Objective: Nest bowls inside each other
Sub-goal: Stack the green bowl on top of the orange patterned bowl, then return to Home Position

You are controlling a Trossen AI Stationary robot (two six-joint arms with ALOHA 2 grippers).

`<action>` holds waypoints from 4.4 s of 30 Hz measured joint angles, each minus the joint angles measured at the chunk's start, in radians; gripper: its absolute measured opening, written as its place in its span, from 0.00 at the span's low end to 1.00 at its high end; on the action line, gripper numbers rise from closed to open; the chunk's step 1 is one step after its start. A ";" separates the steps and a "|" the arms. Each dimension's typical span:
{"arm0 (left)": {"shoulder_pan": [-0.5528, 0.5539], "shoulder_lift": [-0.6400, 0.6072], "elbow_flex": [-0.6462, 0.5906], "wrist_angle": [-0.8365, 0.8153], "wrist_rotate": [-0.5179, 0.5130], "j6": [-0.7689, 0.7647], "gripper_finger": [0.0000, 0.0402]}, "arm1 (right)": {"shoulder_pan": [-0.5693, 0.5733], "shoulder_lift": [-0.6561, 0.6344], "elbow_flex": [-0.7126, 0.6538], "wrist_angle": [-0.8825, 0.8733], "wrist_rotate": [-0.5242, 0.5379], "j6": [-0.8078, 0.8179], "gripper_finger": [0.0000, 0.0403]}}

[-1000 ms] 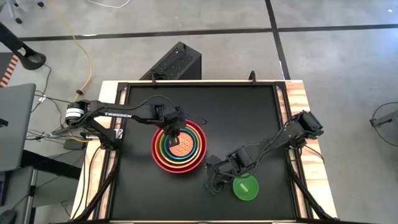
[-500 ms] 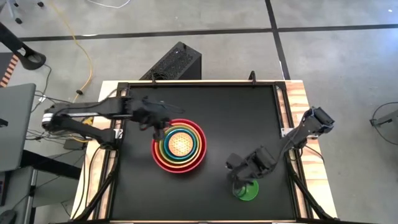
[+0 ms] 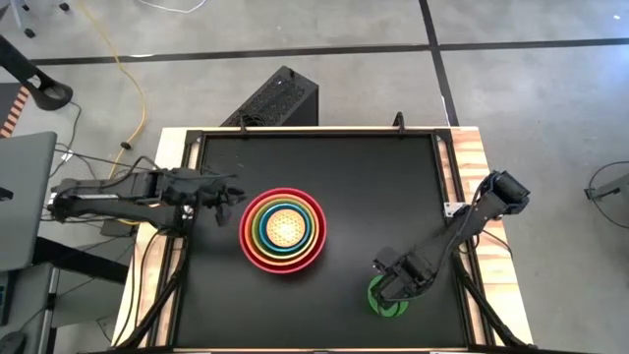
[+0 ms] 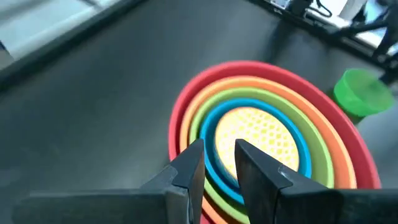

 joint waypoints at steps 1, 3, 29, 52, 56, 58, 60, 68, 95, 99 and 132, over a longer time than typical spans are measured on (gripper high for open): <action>0.000 -0.032 -0.040 0.011 0.015 -0.041 0.19 | -0.001 0.000 -0.016 0.016 -0.003 0.000 0.31; 0.000 -0.090 -0.113 0.030 0.038 -0.115 0.19 | -0.006 0.001 -0.042 0.026 -0.012 0.016 0.31; -0.033 -0.309 -0.319 0.083 0.049 -0.288 0.19 | -0.043 0.001 -0.332 0.346 -0.070 -0.096 0.31; -0.032 -0.309 -0.319 0.083 0.052 -0.236 0.19 | -0.293 -0.152 0.025 0.166 -0.115 -0.217 0.01; -0.032 -0.309 -0.319 0.083 0.052 -0.223 0.19 | -0.390 -0.085 0.184 0.164 -0.030 -0.302 0.01; -0.032 -0.309 -0.319 0.083 0.052 -0.221 0.19 | -0.447 -0.036 0.255 0.161 -0.005 -0.342 0.01; -0.032 -0.309 -0.319 0.083 0.053 -0.212 0.19 | -0.501 0.018 0.326 0.164 0.002 -0.388 0.01; -0.032 -0.309 -0.319 0.084 0.064 -0.201 0.19 | -0.643 0.270 0.569 0.162 -0.003 -0.504 0.01; -0.032 -0.309 -0.319 0.125 0.063 -0.202 0.19 | -0.679 0.535 0.709 0.171 -0.025 -0.517 0.01; -0.032 -0.309 -0.319 0.125 0.064 -0.206 0.19 | -0.677 0.531 0.711 0.172 0.006 -0.509 0.01; -0.032 -0.309 -0.319 0.125 0.069 -0.208 0.19 | -0.666 0.532 0.710 0.138 -0.006 -0.558 0.29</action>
